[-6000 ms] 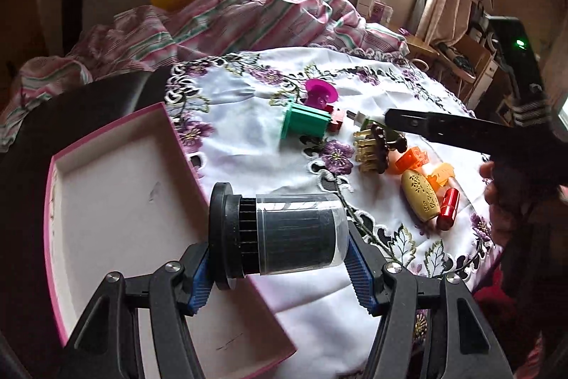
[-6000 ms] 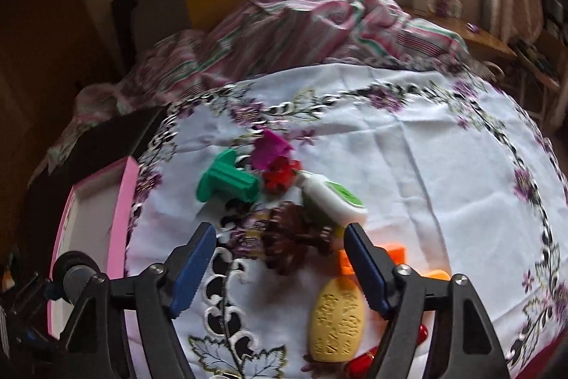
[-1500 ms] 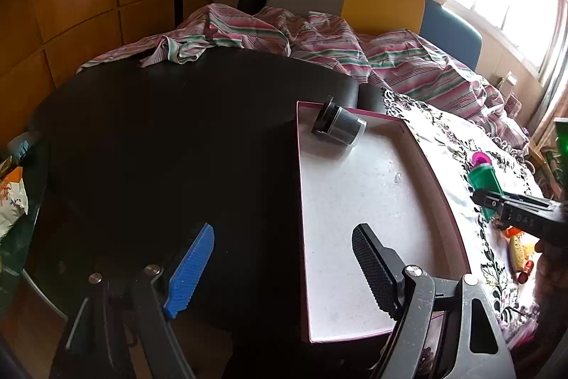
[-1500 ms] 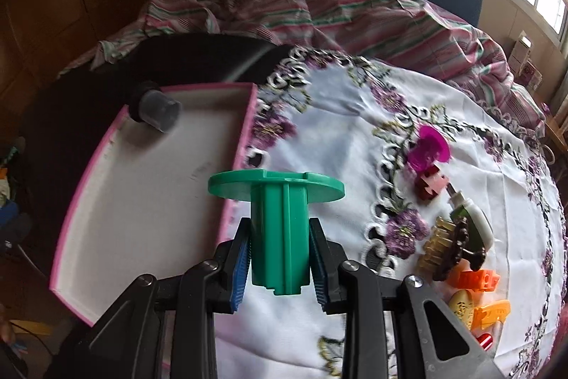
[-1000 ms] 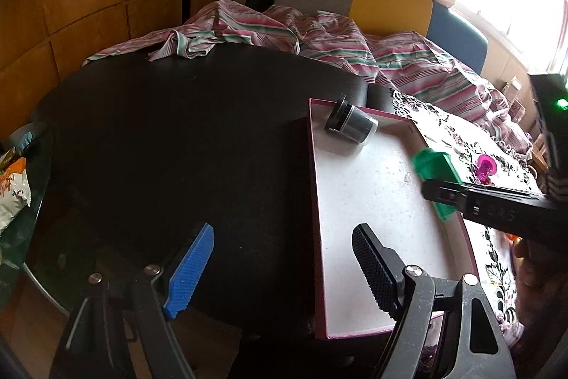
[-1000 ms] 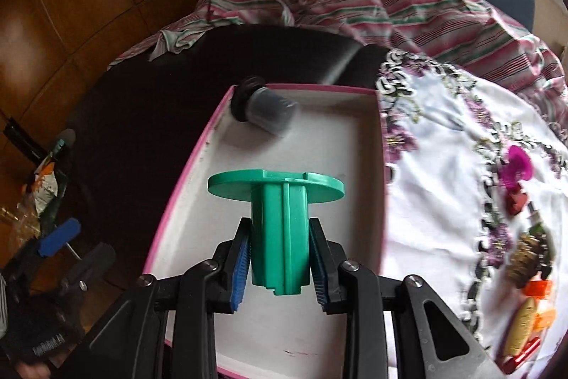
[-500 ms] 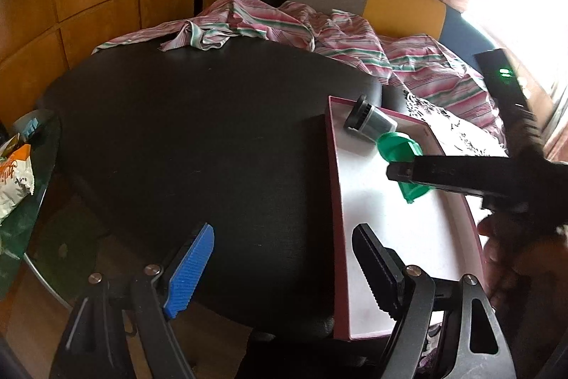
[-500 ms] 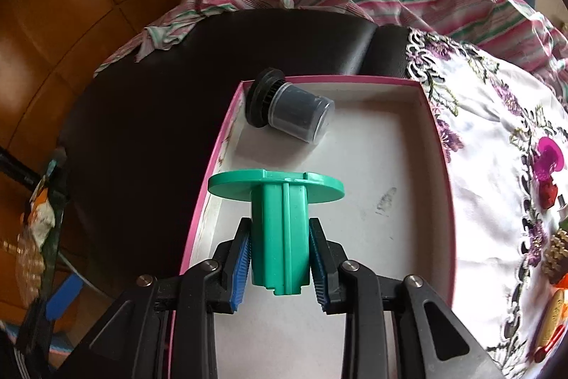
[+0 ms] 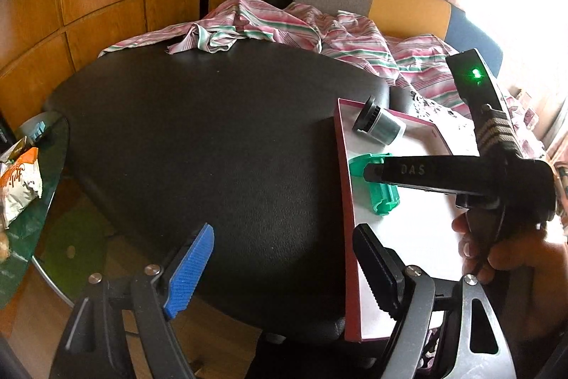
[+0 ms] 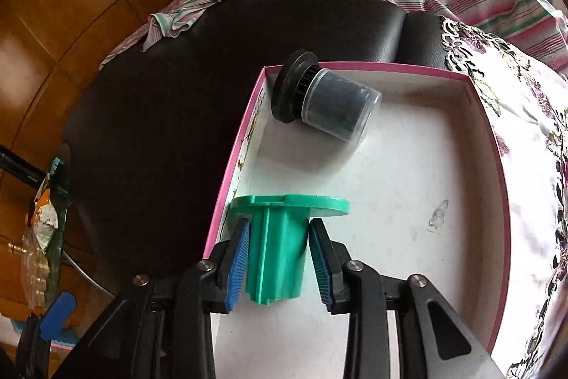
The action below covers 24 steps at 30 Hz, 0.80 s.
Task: Organize rigid objects
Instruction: 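Carry the green spool into the tray and release it with the right tool, then move the left tool to the magenta funnel piece and grasp it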
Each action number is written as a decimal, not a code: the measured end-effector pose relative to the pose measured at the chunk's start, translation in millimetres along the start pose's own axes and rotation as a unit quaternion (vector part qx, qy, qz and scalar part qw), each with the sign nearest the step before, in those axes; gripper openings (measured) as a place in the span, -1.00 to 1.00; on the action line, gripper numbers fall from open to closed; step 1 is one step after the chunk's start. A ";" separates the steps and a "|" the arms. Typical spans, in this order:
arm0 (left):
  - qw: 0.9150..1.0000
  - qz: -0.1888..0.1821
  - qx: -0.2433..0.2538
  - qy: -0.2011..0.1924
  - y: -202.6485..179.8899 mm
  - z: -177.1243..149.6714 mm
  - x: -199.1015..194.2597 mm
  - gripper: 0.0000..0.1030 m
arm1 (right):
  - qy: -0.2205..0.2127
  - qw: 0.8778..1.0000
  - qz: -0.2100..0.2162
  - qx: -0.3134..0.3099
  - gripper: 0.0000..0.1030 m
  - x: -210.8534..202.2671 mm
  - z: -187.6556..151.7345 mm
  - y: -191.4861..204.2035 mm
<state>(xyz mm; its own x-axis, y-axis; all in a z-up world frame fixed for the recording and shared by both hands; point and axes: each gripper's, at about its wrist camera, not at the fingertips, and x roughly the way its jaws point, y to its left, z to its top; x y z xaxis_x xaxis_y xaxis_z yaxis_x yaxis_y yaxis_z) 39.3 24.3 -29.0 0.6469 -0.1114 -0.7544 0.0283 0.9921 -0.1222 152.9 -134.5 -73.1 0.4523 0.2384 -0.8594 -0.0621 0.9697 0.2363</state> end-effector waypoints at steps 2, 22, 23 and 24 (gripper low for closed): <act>1.000 0.002 0.003 -0.001 -1.7 -0.7 -1.1 0.57 | -0.005 1.000 0.002 -0.004 -0.35 -3.7 -1.3 -0.4; 0.999 -0.004 0.036 -0.012 -22.6 -2.6 -12.1 0.57 | -0.067 0.997 -0.025 -0.018 -0.27 -57.2 -19.6 -19.3; 0.999 -0.004 0.040 -0.012 -25.0 -2.5 -12.5 0.57 | -0.071 0.997 -0.026 -0.016 -0.27 -60.5 -20.6 -23.6; 0.999 -0.004 0.044 -0.013 -27.5 -2.3 -12.8 0.57 | -0.074 0.997 -0.027 -0.015 -0.26 -63.3 -21.1 -26.5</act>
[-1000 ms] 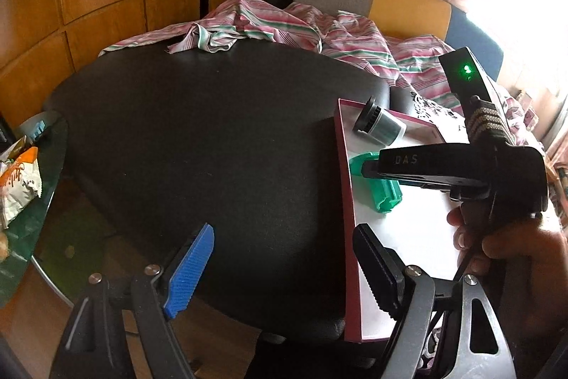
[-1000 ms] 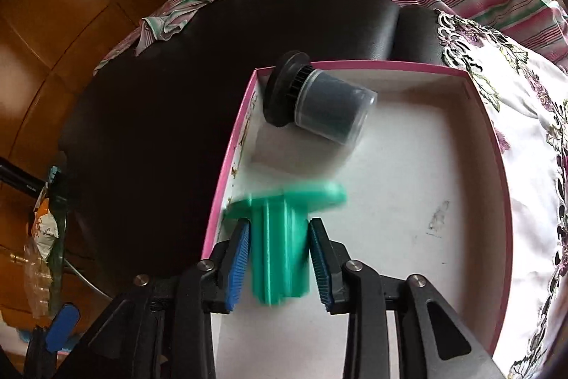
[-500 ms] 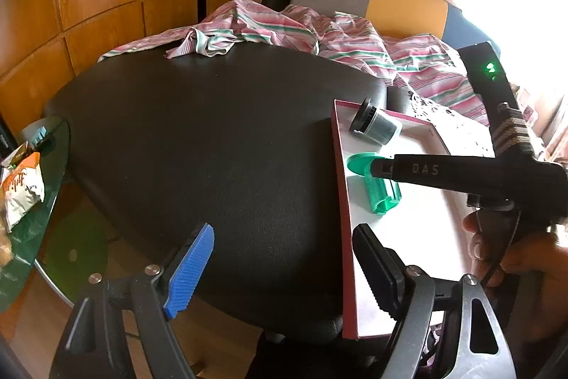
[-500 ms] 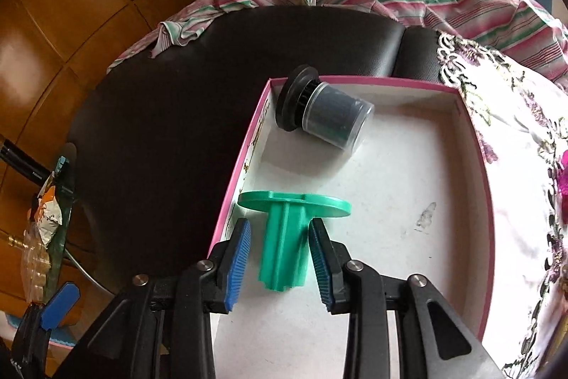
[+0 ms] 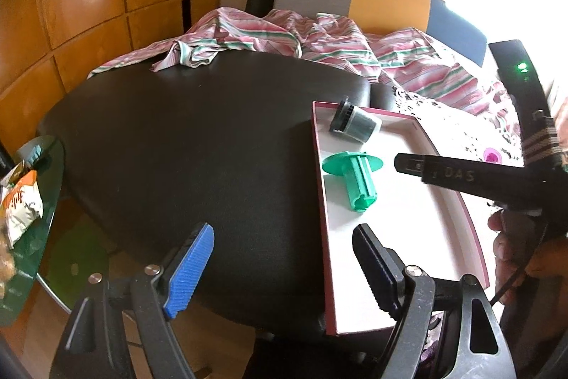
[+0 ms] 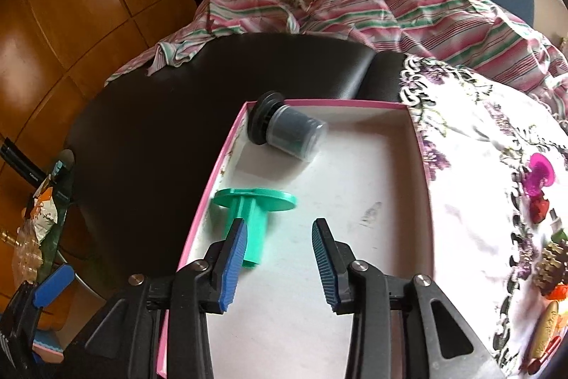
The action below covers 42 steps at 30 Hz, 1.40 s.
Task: Organize rigid objects
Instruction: 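Move the left tool to the magenta funnel piece and grasp it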
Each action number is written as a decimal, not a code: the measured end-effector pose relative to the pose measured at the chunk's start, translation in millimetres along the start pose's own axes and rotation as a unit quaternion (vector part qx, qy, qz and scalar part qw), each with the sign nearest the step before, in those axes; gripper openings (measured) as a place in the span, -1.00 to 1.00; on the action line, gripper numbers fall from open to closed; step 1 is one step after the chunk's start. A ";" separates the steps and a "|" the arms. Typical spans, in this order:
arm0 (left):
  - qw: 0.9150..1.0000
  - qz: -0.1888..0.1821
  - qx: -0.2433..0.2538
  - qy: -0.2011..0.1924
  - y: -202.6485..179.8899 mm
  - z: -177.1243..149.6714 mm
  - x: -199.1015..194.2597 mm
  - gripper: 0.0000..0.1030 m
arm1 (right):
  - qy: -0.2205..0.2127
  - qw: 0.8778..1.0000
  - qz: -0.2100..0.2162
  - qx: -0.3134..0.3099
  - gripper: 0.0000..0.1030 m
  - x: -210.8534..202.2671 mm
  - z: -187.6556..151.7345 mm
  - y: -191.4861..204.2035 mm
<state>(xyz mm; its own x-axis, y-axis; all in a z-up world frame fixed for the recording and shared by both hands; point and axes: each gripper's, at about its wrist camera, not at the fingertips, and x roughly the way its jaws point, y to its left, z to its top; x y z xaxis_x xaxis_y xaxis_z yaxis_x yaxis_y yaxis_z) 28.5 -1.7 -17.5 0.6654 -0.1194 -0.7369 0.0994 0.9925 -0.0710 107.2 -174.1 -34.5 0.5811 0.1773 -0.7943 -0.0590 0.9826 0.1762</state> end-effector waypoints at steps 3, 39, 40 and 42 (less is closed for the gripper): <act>1.000 -0.003 0.010 -0.001 -6.2 1.7 -0.4 0.57 | -0.011 1.000 -0.008 0.006 -0.26 -11.2 -1.0 -13.9; 0.959 -0.181 0.215 0.049 -252.1 69.4 68.3 0.57 | -0.131 0.905 -0.171 0.368 -0.16 -134.3 -66.9 -351.3; 0.955 -0.186 0.224 0.054 -265.5 72.2 76.8 0.57 | -0.128 0.905 -0.172 0.368 -0.16 -132.7 -66.9 -351.6; 0.949 -0.191 0.243 0.056 -285.0 75.6 88.6 0.55 | -0.123 0.906 -0.168 0.369 -0.16 -130.4 -66.4 -352.0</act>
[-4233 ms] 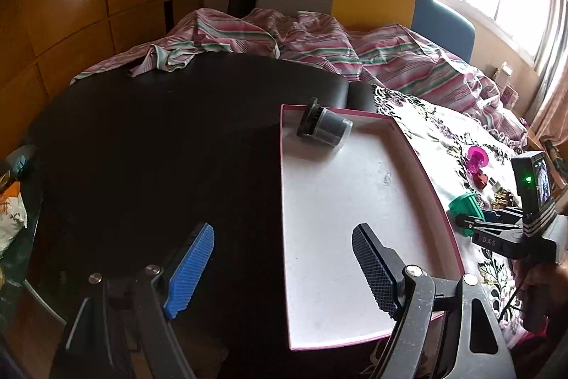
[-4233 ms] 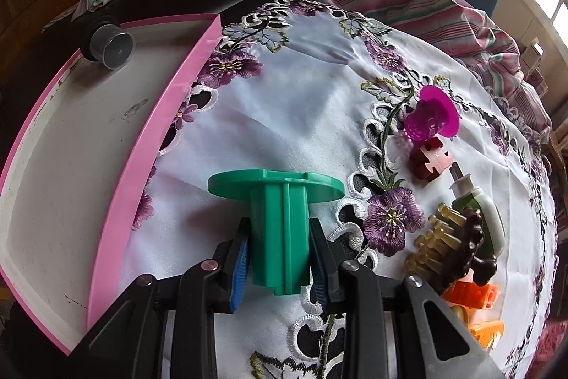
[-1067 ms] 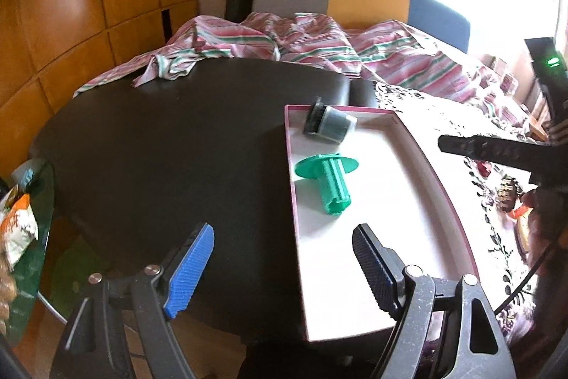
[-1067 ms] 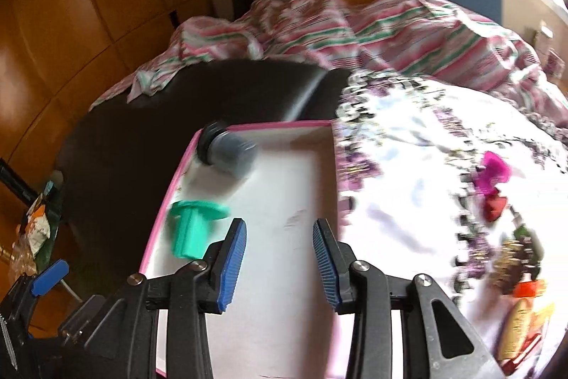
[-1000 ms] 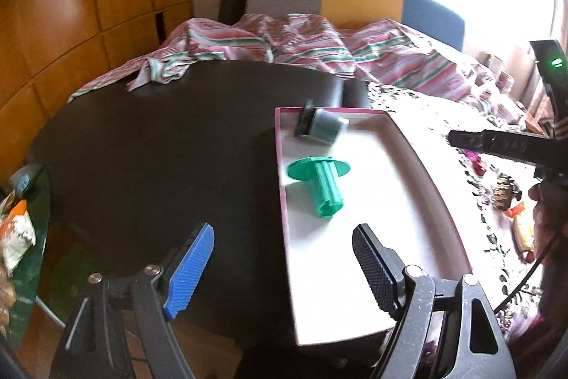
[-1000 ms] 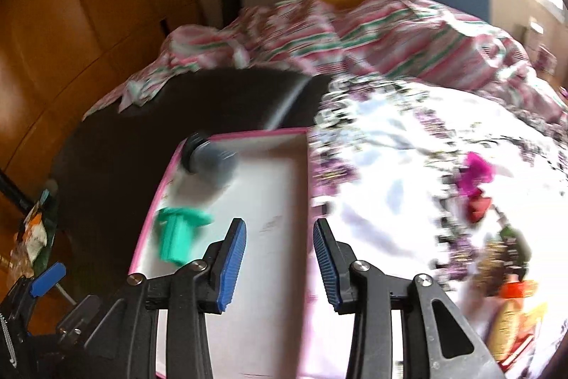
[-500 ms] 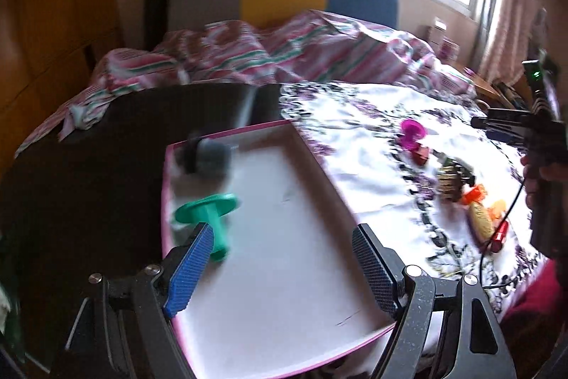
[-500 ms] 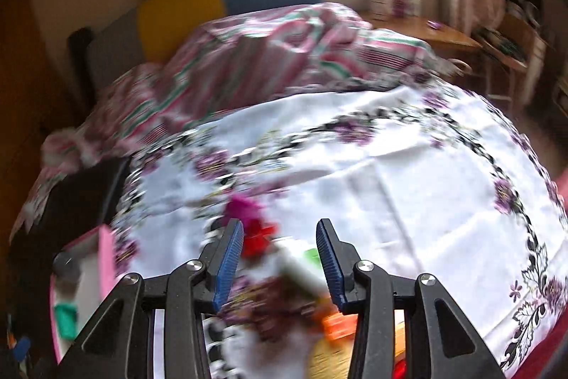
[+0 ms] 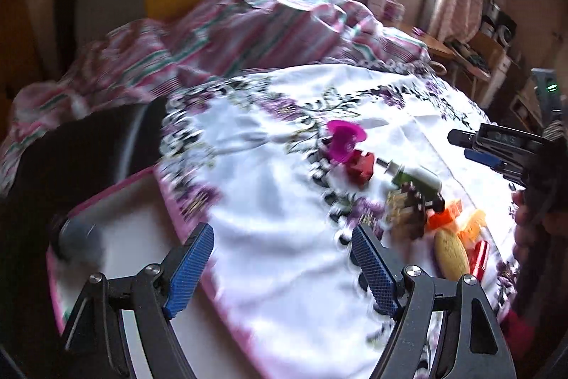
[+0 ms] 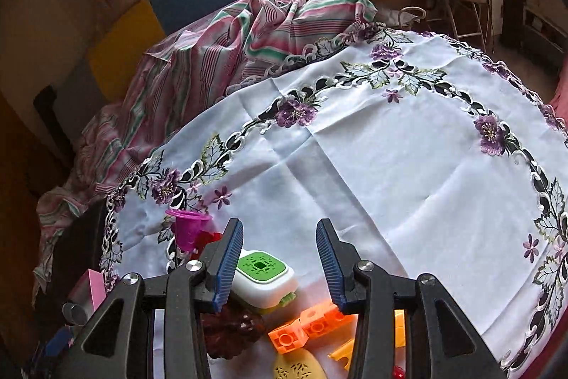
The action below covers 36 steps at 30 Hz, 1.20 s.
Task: Organize rigid objects
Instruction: 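Move the left tool to the magenta funnel piece and grasp it, then carry the magenta piece toward the tray while the right tool grasps the red puzzle piece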
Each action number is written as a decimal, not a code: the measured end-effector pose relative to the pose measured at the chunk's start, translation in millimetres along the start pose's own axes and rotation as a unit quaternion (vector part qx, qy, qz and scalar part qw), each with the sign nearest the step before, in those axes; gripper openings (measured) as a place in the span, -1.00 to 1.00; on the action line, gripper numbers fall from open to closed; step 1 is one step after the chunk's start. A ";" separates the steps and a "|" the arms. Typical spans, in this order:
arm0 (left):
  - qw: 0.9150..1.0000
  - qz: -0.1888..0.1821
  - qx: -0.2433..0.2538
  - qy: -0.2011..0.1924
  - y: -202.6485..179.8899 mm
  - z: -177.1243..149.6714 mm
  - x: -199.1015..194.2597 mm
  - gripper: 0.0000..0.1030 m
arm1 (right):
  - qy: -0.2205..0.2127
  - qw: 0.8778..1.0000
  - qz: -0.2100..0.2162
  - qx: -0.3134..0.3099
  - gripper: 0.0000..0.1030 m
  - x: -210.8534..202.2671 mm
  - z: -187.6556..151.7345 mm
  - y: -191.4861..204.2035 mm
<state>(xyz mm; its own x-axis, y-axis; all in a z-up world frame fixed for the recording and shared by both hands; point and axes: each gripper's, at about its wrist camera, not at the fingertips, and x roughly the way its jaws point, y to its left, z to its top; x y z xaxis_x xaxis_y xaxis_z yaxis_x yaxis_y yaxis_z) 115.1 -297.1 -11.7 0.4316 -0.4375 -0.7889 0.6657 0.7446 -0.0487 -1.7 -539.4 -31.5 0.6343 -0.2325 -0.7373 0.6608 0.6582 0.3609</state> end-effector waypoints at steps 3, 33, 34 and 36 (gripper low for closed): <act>1.000 -0.014 0.021 0.015 -14.8 23.0 28.9 0.43 | 0.008 1.000 0.010 0.002 -0.16 1.5 0.0 1.3; 0.995 -0.091 0.033 0.020 -36.4 65.3 96.2 -0.37 | 0.028 0.998 0.041 -0.037 -0.15 7.6 -6.1 20.0; 0.996 -0.087 0.029 0.017 -32.0 60.5 86.4 -0.37 | 0.031 0.998 0.044 -0.042 -0.15 8.6 -7.1 22.0; 0.996 -0.090 0.017 0.017 -22.3 50.7 69.1 -0.37 | 0.038 0.997 0.051 -0.053 -0.15 10.6 -9.2 26.9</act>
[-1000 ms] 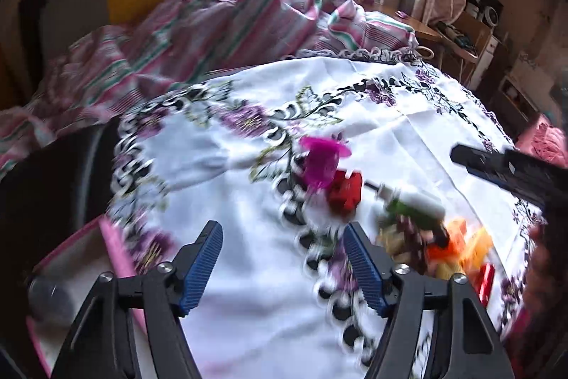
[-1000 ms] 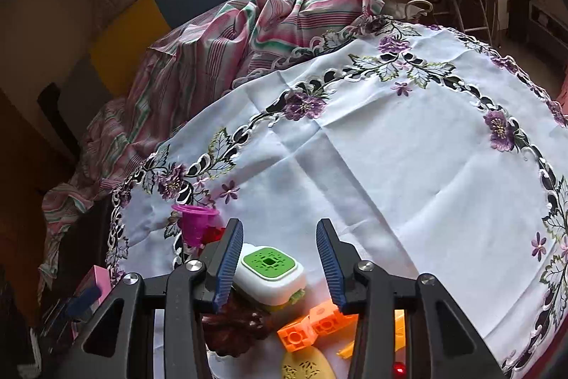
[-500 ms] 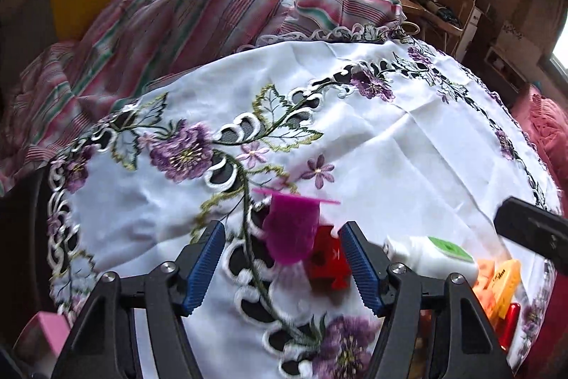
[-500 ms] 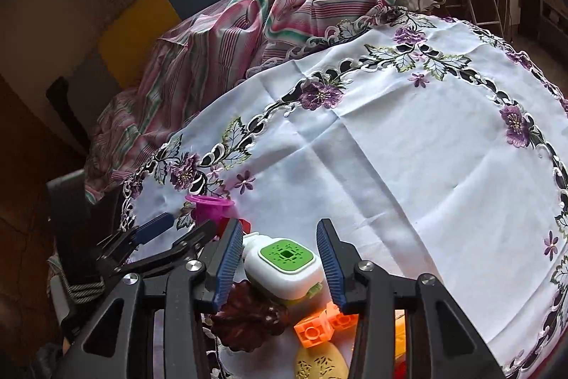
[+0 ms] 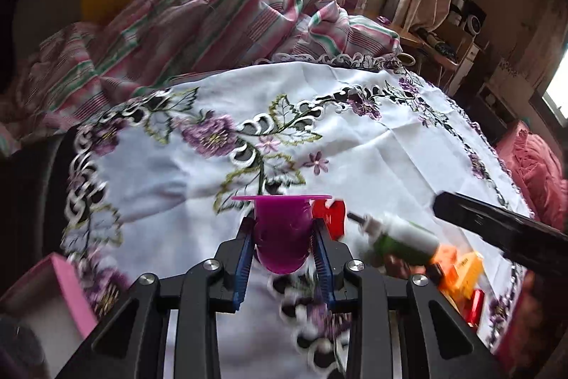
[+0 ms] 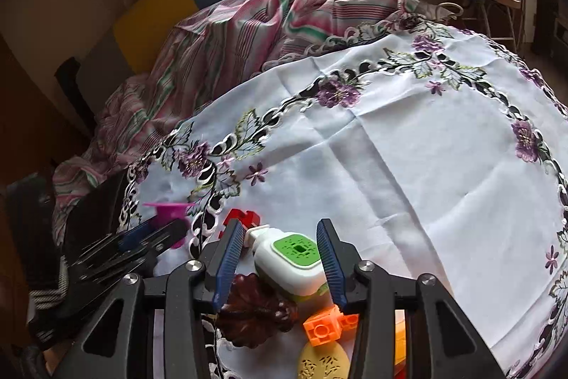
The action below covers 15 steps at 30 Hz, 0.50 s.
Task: Organize rigid objects
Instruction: 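Carry the magenta piece toward the tray while the right tool grasps the red puzzle piece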
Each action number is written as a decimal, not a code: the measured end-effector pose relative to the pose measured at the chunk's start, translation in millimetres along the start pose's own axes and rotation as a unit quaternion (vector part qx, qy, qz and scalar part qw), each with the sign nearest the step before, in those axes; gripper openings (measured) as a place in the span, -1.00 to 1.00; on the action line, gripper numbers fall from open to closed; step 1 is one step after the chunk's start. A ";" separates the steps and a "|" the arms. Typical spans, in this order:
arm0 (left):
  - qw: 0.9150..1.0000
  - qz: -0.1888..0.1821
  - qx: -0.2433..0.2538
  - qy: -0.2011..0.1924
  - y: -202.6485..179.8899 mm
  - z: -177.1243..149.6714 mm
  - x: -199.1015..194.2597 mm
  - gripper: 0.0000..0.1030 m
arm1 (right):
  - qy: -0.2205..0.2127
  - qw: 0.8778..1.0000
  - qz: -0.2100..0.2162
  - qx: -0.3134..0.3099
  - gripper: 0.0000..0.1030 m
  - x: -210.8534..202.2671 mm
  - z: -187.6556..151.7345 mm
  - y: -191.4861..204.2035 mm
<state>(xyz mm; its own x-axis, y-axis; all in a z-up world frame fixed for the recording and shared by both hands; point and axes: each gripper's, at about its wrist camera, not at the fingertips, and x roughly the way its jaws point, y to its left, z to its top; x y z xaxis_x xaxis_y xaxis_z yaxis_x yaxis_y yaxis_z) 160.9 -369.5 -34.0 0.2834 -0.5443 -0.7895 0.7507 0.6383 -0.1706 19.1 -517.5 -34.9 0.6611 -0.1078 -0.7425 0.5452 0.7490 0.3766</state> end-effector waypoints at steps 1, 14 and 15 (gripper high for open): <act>1.000 -0.001 -0.006 -0.002 2.8 -4.8 -8.3 -0.37 | 0.002 1.000 0.001 -0.007 -0.15 1.0 -0.8 3.1; 0.996 0.022 -0.062 -0.053 33.8 -70.1 -116.7 -0.37 | 0.138 0.987 -0.007 -0.087 -0.15 68.9 33.2 61.5; 0.996 0.023 -0.065 -0.056 35.5 -73.9 -122.5 -0.37 | 0.156 0.983 -0.021 -0.093 -0.15 78.8 34.6 64.1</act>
<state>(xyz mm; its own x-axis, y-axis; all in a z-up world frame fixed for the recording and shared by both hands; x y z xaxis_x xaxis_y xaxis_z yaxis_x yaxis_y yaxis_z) 108.8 -239.9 13.0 0.3859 -0.5656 -0.7288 0.6540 0.7249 -0.2163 123.9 -500.6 -50.0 0.4343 0.0432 -0.8997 0.4449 0.8582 0.2560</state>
